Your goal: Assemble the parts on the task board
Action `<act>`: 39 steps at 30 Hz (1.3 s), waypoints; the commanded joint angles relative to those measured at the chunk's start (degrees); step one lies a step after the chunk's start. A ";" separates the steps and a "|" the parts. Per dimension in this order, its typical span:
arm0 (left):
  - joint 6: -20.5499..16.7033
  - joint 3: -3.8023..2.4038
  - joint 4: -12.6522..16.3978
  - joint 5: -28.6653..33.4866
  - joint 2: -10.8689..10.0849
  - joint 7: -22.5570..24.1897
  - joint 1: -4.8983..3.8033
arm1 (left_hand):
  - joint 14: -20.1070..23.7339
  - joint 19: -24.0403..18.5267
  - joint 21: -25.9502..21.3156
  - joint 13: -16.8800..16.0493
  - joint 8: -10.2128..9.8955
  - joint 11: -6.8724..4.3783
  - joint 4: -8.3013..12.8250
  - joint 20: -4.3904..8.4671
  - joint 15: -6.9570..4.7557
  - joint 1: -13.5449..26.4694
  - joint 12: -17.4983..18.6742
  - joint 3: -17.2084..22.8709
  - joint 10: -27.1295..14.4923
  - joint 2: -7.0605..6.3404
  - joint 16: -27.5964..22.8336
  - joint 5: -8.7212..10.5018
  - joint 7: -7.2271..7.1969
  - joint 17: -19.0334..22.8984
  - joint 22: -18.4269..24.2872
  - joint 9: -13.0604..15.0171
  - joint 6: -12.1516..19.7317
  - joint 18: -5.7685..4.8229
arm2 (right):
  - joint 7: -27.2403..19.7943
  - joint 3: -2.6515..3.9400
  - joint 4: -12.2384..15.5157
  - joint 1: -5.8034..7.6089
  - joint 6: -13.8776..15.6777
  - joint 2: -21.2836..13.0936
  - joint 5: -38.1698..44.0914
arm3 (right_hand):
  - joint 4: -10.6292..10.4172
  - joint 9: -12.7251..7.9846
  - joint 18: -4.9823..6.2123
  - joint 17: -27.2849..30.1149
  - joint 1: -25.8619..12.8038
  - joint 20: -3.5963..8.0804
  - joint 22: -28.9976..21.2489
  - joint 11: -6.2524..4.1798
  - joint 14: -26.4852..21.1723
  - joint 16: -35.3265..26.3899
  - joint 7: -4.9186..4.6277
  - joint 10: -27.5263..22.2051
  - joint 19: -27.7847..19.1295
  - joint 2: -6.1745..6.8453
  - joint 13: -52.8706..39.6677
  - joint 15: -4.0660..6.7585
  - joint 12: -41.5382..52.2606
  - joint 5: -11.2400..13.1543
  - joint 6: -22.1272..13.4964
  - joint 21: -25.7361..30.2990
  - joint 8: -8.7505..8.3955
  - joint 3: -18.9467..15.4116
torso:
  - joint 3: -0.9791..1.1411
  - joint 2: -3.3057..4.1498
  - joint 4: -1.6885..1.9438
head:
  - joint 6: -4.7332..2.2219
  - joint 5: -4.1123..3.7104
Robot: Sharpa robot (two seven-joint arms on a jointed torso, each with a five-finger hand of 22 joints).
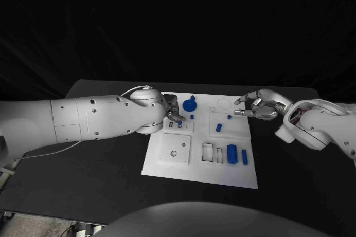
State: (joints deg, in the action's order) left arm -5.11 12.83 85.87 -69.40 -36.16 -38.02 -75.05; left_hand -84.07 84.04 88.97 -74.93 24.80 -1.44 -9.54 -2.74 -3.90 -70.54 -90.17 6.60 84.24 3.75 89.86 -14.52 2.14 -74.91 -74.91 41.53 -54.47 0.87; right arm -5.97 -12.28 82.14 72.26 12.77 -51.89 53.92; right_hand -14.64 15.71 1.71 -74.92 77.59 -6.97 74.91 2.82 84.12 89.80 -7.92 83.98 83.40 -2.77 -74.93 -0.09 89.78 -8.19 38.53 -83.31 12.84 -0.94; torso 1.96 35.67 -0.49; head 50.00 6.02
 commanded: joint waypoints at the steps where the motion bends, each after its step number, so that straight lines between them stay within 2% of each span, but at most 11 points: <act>1: -2.58 0.00 0.15 -4.36 -0.05 0.33 0.17 | -5.93 4.73 0.11 -15.07 -0.19 -0.06 -0.34 0.33 -0.27 0.20 0.17 -0.05 5.76 -0.38 0.14 0.19 0.18 -15.09 -13.85 0.03 -0.02 -0.46 | -0.70 -0.01 0.00 -0.18 0.14 -0.01 0.12 | 0.45 -0.07 0.49 -15.08 0.59 0.08 12.19 0.43 5.88 0.20 0.03 6.02 -0.33 -0.14 -15.07 -0.36 0.22 -0.08 -0.46 0.39 -0.36 -0.02 | 0.02 0.01 -0.05 | 0.00 0.13; 8: -2.97 0.02 0.19 -7.04 -0.21 0.16 1.15 | -5.93 4.71 0.09 -15.07 -0.22 -0.06 -0.54 0.34 -0.28 0.29 0.17 0.04 5.76 -0.31 0.14 0.31 0.19 -15.09 -13.83 0.10 -0.03 -0.45 | -0.86 -0.01 -0.11 -0.42 0.48 0.04 0.07 | 0.50 -0.11 0.50 -15.08 0.64 0.08 12.18 0.42 5.88 0.20 0.05 6.02 -0.37 -0.15 -15.07 -0.36 0.22 -0.11 -0.56 0.43 -0.42 -0.03 | 0.21 -0.14 -0.04 | 0.00 0.32; 14: -5.33 0.03 0.53 -10.20 -0.58 0.27 2.53 | -5.93 4.74 0.11 -15.07 -0.23 -0.06 -0.72 0.35 -0.29 0.40 0.17 0.08 5.76 -0.30 0.14 0.40 0.21 -15.09 -13.86 0.16 -0.04 -0.46 | -1.21 -0.01 -0.20 -0.58 1.02 0.11 -0.04 | 0.56 -0.16 0.53 -15.08 0.70 0.09 12.14 0.41 5.88 0.20 0.05 6.02 -0.47 -0.15 -15.07 -0.35 0.22 -0.14 -0.68 0.53 -0.49 -0.04 | 0.26 -0.23 -0.02 | 0.00 0.28; 20: -6.94 0.03 1.04 -11.42 -0.84 0.35 3.87 | -5.93 4.85 0.19 -15.07 -0.17 -0.07 -0.87 0.37 -0.30 0.48 0.17 0.08 5.76 -0.38 0.14 0.47 0.19 -15.09 -13.97 0.27 -0.10 -0.50 | -1.46 -0.01 -0.26 -0.73 1.37 0.16 -0.10 | 0.57 -0.17 0.53 -15.08 0.70 0.09 12.13 0.41 5.88 0.20 0.05 6.02 -0.48 -0.15 -15.07 -0.35 0.22 -0.14 -0.69 0.54 -0.50 -0.04 | 0.45 -0.57 -0.05 | 0.00 0.06; 25: -8.02 0.02 1.15 -11.74 -1.01 0.39 4.63 | -5.93 4.93 0.24 -15.07 -0.09 -0.12 -1.18 0.40 -0.34 0.64 0.17 0.12 5.76 -0.47 0.14 0.51 0.14 -15.09 -14.04 0.46 -0.22 -0.52 | -1.66 -0.01 -0.32 -0.91 1.59 0.12 -0.14 | 0.62 -0.21 0.55 -15.08 0.75 0.09 12.11 0.41 5.88 0.20 0.04 6.02 -0.54 -0.14 -15.07 -0.34 0.22 -0.17 -0.78 0.61 -0.55 -0.06 | 0.42 -0.52 -0.04 | 0.00 -0.04; 31: -8.97 0.02 1.26 -11.60 -1.07 0.49 4.90 | -5.93 4.96 0.25 -15.07 0.00 -0.16 -1.52 0.44 -0.38 0.85 0.17 0.10 5.76 -0.61 0.14 0.54 0.10 -15.09 -14.06 0.65 -0.36 -0.53 | -1.74 -0.01 -0.30 -1.06 1.69 -0.01 -0.16 | 0.64 -0.23 0.56 -15.08 0.77 0.09 12.09 0.41 5.88 0.20 0.04 6.02 -0.58 -0.14 -15.07 -0.34 0.22 -0.18 -0.82 0.65 -0.57 -0.06 | 0.36 -0.45 -0.03 | 0.00 -0.22; 39: -9.65 0.01 1.27 -10.67 -0.97 0.55 5.01 | -5.93 4.99 0.27 -15.07 0.09 -0.20 -1.74 0.47 -0.42 0.95 0.17 0.11 5.76 -0.69 0.14 0.59 0.03 -15.09 -14.09 0.79 -0.54 -0.54 | -1.82 -0.01 -0.33 -1.17 1.69 0.03 -0.18 | 0.70 -0.26 0.56 -15.08 0.83 0.09 12.09 0.41 5.88 0.20 0.02 6.02 -0.58 -0.14 -15.07 -0.34 0.22 -0.21 -0.88 0.66 -0.60 -0.06 | 0.38 -0.44 -0.03 | 0.00 -0.09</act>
State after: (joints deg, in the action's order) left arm -13.43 12.88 87.07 -80.13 -37.24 -38.01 -70.13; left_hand -84.07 84.04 88.97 -74.93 24.80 -1.44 -10.91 -2.74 -3.90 -70.00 -90.16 6.66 84.24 3.23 89.86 -14.29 2.25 -74.90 -74.90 42.27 -54.57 0.87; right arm -7.09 -12.28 81.81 71.15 14.41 -51.89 53.72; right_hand -14.31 15.53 1.70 -74.90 77.82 -6.75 74.94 2.82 84.12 89.80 -7.89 83.98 83.19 -3.00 -74.96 -0.09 89.79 -8.19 38.15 -82.85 12.62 -0.93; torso 2.33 35.21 -0.52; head 50.00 5.86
